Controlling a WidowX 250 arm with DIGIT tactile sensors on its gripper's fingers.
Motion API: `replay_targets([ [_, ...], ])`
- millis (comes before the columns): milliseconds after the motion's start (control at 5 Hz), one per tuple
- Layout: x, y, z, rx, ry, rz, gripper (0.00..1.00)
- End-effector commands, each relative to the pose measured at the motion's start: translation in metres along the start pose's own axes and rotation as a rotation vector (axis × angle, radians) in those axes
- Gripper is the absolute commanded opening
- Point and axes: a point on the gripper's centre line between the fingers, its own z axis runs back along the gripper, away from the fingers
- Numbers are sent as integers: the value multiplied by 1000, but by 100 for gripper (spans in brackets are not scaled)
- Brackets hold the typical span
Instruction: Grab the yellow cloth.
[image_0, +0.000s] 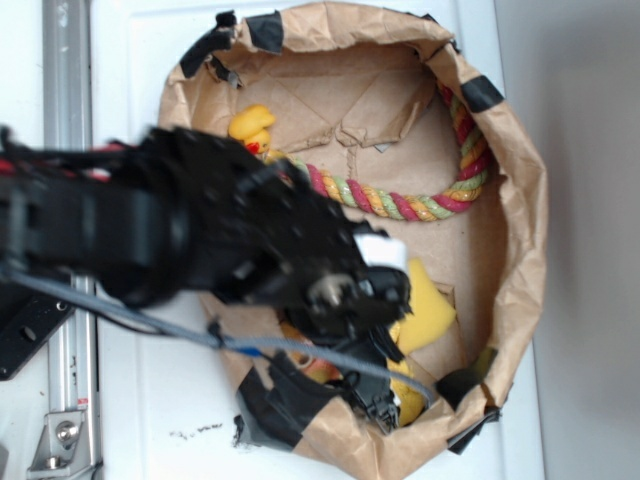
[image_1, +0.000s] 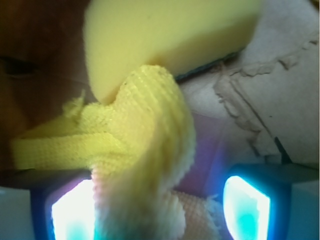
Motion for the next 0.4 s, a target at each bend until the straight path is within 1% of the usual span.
replay_targets([
  [0,-8,-2,5,-72,-21,-84,0],
  [200,-5,0,14,-83,-50,-114,0],
])
